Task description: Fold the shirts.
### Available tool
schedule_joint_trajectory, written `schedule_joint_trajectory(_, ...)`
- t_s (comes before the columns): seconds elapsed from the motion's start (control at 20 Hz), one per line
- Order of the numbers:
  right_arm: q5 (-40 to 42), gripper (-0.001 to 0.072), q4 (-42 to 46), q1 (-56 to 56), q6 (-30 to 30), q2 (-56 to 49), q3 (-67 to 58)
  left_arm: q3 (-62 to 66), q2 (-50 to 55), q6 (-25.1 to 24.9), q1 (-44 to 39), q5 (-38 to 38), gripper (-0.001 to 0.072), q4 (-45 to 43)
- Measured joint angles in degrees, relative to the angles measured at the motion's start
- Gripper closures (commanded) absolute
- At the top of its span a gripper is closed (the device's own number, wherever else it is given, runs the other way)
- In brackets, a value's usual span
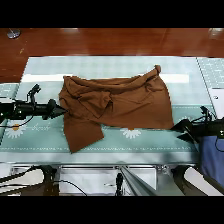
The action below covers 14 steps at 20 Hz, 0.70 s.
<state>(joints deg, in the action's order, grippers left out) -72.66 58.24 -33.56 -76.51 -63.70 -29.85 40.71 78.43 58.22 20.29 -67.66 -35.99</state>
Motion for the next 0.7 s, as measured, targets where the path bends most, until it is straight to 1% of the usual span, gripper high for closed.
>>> schedule_joint_trajectory(0.15,3.58,0.0086,-7.32,0.13,2.64,-3.96,-0.24,0.00,0.00,0.02,0.00,-0.02,0.0686,0.00)
schedule_joint_trajectory(0.25,5.18,0.0102,-10.78,0.24,3.93,-6.19,-1.14,0.00,0.00,0.02,0.00,-0.04,0.0685,0.02)
schedule_joint_trajectory(0.3,5.73,0.0135,-11.82,0.66,4.50,-7.04,-1.70,0.00,0.00,0.04,0.00,-0.02,0.0685,0.02)
schedule_joint_trajectory(0.35,6.58,0.0217,-12.48,1.44,4.85,-7.65,-2.19,0.00,0.00,0.02,0.00,-0.02,0.0685,0.02)
schedule_joint_trajectory(0.4,7.54,0.0335,-12.61,2.75,5.11,-8.17,-2.67,0.00,0.00,0.04,0.00,0.04,0.0686,0.02)
schedule_joint_trajectory(0.45,9.01,0.0593,-12.74,4.35,5.31,-8.50,-3.15,0.00,0.00,0.04,-0.02,0.07,0.0686,0.02)
schedule_joint_trajectory(0.5,9.75,0.0681,-13.42,6.10,5.42,-8.74,-4.00,0.00,0.00,0.33,-0.07,-0.02,0.0686,0.04)
schedule_joint_trajectory(0.6,9.97,0.0682,-13.70,8.79,5.55,-9.03,-6.67,0.11,-0.07,1.36,-0.13,-1.01,0.0686,0.57)
schedule_joint_trajectory(0.7,7.67,0.0682,-13.86,10.51,5.57,-9.01,-11.41,1.09,-0.81,1.29,-0.13,-2.86,0.0687,3.23)
